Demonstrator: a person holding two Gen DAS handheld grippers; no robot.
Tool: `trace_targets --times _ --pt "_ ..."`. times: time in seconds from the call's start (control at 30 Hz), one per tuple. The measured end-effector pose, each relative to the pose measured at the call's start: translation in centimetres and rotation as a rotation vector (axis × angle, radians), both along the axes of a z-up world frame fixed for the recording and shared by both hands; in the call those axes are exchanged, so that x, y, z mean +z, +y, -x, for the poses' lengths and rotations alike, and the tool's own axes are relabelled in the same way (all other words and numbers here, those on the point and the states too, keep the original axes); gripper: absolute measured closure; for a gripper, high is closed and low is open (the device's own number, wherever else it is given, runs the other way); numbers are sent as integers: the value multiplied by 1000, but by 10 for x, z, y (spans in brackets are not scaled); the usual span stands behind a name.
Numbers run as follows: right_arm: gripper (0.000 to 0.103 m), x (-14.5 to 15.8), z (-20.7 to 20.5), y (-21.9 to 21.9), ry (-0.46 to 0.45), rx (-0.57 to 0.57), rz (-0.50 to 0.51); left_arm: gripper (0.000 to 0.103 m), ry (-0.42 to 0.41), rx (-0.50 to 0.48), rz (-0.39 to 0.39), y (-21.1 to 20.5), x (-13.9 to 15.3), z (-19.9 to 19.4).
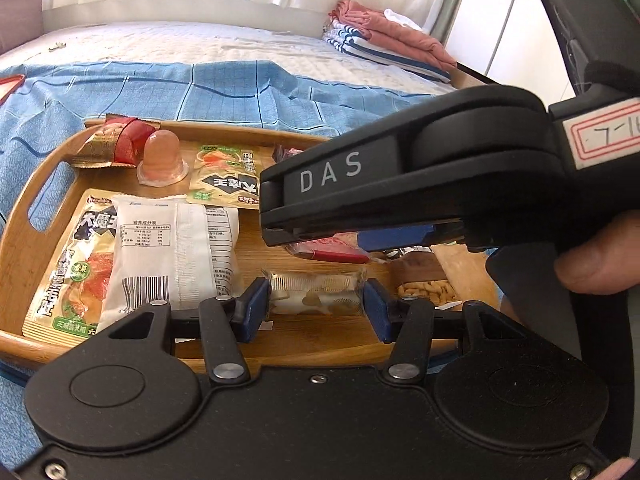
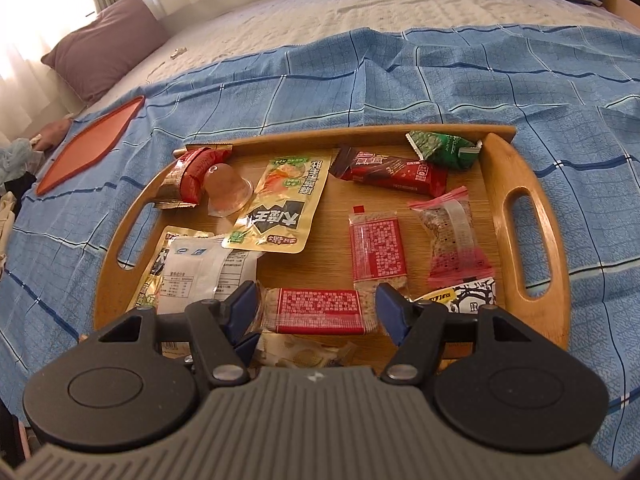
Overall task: Organize snacks
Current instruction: 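Carry the wafer with the left tool while the right tool carries the biscuit down onto the tray, then open the right tool to release the biscuit while the left tool releases the wafer on the tray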
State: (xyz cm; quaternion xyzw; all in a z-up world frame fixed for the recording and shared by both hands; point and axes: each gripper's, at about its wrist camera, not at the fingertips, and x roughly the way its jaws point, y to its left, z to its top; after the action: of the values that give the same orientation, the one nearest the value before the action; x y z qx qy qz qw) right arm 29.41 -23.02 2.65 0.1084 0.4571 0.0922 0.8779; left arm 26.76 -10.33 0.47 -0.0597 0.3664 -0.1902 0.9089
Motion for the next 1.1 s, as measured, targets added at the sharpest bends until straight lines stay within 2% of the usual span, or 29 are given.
trace_targets --times 0.37,0.7,0.9,1.1 --pt "34 -6 -11 -8 21 -19 -26 52 -10 -2 0 0 -4 -4" --pt "34 -6 -32 -8 29 0 3 50 -31 10 -7 -4 -4 -11" --pt "33 -7 -31 -10 29 7 7 45 -53 5 -30 -8 -6 -10" --pt "32 -5 -29 -15 26 -3 -1 33 -57 11 -38 -9 -5 -8"
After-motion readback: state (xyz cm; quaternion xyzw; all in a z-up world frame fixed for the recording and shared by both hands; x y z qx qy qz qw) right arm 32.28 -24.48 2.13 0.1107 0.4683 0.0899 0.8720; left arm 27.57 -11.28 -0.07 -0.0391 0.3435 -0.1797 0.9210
